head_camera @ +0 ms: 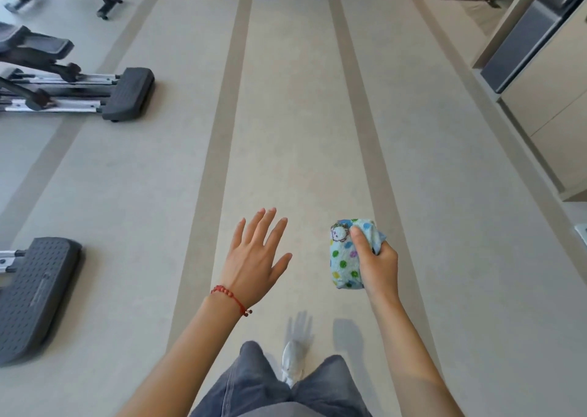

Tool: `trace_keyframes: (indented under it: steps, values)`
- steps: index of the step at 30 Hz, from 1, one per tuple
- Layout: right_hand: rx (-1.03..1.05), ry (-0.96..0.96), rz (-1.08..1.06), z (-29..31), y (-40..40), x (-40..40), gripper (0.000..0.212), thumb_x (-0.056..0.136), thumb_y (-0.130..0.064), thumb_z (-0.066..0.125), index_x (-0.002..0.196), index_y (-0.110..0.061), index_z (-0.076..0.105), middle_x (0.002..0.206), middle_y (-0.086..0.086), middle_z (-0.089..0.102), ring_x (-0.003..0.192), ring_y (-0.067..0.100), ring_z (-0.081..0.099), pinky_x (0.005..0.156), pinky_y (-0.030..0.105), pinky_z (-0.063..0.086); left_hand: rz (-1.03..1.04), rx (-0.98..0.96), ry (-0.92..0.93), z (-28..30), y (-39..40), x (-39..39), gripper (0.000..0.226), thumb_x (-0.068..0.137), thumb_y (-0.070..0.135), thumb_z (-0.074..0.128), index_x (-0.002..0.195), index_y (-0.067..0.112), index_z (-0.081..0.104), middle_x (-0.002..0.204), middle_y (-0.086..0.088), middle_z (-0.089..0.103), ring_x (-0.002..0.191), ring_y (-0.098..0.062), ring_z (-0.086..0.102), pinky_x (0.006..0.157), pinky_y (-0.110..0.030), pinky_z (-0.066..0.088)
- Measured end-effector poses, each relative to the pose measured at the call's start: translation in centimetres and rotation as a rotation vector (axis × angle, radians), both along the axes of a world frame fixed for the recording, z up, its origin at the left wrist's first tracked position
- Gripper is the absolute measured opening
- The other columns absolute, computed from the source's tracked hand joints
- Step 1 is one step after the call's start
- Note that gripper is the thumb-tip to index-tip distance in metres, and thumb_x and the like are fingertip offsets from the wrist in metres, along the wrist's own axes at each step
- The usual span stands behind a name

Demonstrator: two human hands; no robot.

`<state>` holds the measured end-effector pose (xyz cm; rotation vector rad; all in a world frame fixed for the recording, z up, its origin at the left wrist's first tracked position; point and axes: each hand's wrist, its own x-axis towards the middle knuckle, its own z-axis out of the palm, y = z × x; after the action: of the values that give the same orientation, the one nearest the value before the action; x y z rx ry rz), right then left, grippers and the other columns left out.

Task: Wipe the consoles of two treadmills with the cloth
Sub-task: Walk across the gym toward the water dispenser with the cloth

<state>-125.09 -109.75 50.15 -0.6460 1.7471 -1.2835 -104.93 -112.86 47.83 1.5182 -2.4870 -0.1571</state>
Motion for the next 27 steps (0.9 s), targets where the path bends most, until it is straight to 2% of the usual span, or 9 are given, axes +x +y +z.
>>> trace_keyframes:
  steps: [3,6,11,16,22,27]
  values:
    - [0.003,-0.011,-0.016,0.1,-4.9,-1.8,0.01,0.083,-0.033,0.064,0.078,-0.025,0.062,0.082,-0.004,0.066,0.079,0.012,0.065,0.069,0.031,0.054,0.009,0.016,-0.006,0.1,-4.9,-1.7,0.059,0.097,0.051,0.015,0.133,0.012,0.04,0.138,-0.015,0.047,0.128,-0.034,0.042,0.104,-0.054,0.028]
    - [0.015,-0.013,-0.023,-0.4,-9.9,-3.5,0.009,0.083,-0.033,0.064,0.08,-0.025,0.062,0.083,-0.003,0.067,0.08,0.014,0.065,0.069,0.031,0.055,0.009,0.035,-0.015,-0.4,-10.3,-3.3,0.061,0.098,0.052,0.011,0.133,0.012,0.041,0.137,-0.015,0.049,0.127,-0.034,0.044,0.102,-0.054,0.03]
    - [0.02,0.001,-0.066,-1.5,-19.4,-6.4,0.014,0.083,-0.034,0.064,0.084,-0.021,0.064,0.085,-0.001,0.068,0.081,0.015,0.066,0.07,0.031,0.055,-0.025,0.043,0.001,-1.7,-20.9,-6.3,0.061,0.097,0.053,0.012,0.133,0.012,0.041,0.136,-0.015,0.049,0.127,-0.034,0.042,0.101,-0.055,0.031]
    - [0.012,-0.003,-0.132,-1.3,-30.9,-9.1,0.011,0.083,-0.031,0.064,0.077,-0.023,0.062,0.078,-0.004,0.066,0.075,0.013,0.065,0.062,0.026,0.052,-0.08,0.051,0.001,-2.2,-32.9,-9.4,0.061,0.097,0.053,0.011,0.132,0.013,0.042,0.136,-0.015,0.049,0.126,-0.033,0.043,0.102,-0.053,0.032]
    - [0.017,-0.002,-0.149,-0.2,-42.0,-12.1,0.008,0.084,-0.029,0.065,0.078,-0.024,0.064,0.081,-0.003,0.068,0.078,0.015,0.066,0.071,0.032,0.055,-0.126,0.028,0.005,-1.0,-45.8,-12.6,0.06,0.098,0.052,0.012,0.133,0.013,0.041,0.137,-0.013,0.047,0.128,-0.029,0.037,0.103,-0.051,0.035]
    - [0.062,0.043,-0.18,-1.0,-49.3,-15.3,0.011,0.083,-0.033,0.064,0.075,-0.026,0.061,0.079,-0.006,0.065,0.077,0.011,0.063,0.073,0.032,0.051,-0.15,0.056,0.001,-0.9,-53.9,-15.9,0.06,0.098,0.053,0.012,0.133,0.013,0.039,0.137,-0.014,0.048,0.127,-0.032,0.042,0.102,-0.053,0.036]
